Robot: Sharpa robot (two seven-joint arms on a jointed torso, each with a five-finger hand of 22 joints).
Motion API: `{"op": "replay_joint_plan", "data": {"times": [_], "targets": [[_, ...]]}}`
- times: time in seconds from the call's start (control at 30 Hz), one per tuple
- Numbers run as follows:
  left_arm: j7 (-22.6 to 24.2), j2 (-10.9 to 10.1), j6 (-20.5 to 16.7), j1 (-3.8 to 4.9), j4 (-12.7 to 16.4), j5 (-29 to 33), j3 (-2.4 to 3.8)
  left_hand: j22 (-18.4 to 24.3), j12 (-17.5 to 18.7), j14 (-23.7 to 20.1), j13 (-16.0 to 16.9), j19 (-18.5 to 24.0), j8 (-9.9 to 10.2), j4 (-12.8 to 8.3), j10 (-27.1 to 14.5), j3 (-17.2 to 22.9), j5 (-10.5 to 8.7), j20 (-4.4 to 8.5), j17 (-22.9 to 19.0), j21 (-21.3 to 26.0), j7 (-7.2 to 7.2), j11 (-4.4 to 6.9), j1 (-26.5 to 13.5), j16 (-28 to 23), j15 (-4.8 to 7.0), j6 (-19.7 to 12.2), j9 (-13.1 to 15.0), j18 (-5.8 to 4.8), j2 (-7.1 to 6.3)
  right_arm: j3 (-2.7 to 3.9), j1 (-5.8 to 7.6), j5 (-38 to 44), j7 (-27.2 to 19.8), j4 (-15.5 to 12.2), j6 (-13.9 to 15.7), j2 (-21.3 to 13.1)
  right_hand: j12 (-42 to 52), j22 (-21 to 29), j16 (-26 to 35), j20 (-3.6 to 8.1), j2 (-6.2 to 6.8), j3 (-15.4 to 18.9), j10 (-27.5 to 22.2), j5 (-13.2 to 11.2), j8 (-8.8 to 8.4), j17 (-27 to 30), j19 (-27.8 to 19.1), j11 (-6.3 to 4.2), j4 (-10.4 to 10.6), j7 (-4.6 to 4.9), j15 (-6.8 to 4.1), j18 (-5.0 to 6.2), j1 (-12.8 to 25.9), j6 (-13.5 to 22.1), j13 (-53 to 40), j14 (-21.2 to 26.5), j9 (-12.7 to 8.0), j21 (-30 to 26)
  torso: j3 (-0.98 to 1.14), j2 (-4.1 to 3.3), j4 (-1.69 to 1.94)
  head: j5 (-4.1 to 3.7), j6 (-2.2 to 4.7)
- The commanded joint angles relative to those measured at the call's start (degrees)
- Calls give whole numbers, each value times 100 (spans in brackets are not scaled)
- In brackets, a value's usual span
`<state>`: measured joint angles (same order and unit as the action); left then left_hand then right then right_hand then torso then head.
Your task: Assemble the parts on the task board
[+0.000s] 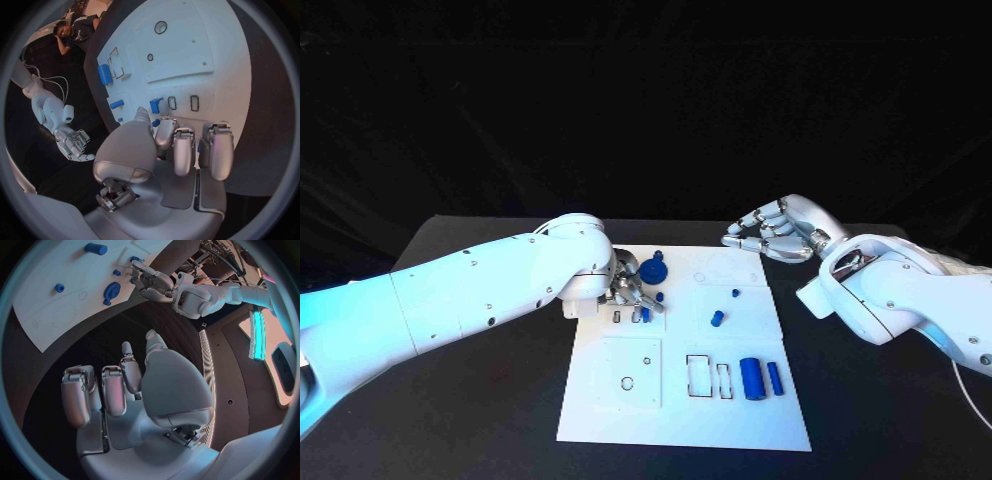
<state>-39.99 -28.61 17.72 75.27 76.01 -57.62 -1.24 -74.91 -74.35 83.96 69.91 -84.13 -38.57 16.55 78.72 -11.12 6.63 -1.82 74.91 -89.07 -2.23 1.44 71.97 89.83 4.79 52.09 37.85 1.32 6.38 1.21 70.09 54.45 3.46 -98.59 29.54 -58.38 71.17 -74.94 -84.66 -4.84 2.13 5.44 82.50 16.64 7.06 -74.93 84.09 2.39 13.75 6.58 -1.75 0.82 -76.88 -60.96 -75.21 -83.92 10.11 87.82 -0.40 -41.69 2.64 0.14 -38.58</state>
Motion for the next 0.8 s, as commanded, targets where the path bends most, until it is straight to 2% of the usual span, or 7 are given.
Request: {"op": "replay_joint_plan", "data": {"times": [0.03,0.3,0.63,0.8], "targets": [[-428,18,145,0,-19,1,2,-1402,-34,604,20,-531,-22,-2,3,78,22,33,1509,-32,9,29,6,17,12,-44,17,-106,-79,0,-4,71,1,-4,-86,5,-23,-1098,36,47,-46,26,11,40,-2,-548,246,-60,2,-4,-37,32,23,43,-330,-409,10,-19,2,-1,0,0,1],[-430,63,176,-2,-64,-4,2,-1406,-42,604,36,-533,4,-17,11,303,25,39,1509,-33,20,38,78,17,19,-45,63,-106,-152,0,-7,71,-2,-6,-100,8,-22,-1097,36,46,-48,29,11,42,-5,-549,246,-59,3,-2,-36,33,24,49,-331,-409,12,-20,-2,-5,-4,0,-6],[-431,79,180,-8,-95,3,1,-1406,-43,604,49,-532,66,-6,15,743,11,47,1509,-32,28,46,130,17,27,-34,128,-106,-346,0,-24,71,-3,-88,-134,15,-22,-1097,36,46,-48,29,11,42,-5,-549,246,-59,3,-2,-36,33,24,49,-331,-409,12,-20,2,-7,0,-13,-28],[-428,92,125,-9,-96,5,2,-1383,-5,604,15,-519,161,-21,-15,1088,16,48,1509,-16,21,42,214,17,26,-69,138,-100,-443,0,-29,75,0,-95,-142,15,-19,-1087,42,45,-57,32,12,48,-9,-541,238,-57,8,1,-34,35,29,58,-333,-407,15,-26,3,0,3,-5,-34]]}}
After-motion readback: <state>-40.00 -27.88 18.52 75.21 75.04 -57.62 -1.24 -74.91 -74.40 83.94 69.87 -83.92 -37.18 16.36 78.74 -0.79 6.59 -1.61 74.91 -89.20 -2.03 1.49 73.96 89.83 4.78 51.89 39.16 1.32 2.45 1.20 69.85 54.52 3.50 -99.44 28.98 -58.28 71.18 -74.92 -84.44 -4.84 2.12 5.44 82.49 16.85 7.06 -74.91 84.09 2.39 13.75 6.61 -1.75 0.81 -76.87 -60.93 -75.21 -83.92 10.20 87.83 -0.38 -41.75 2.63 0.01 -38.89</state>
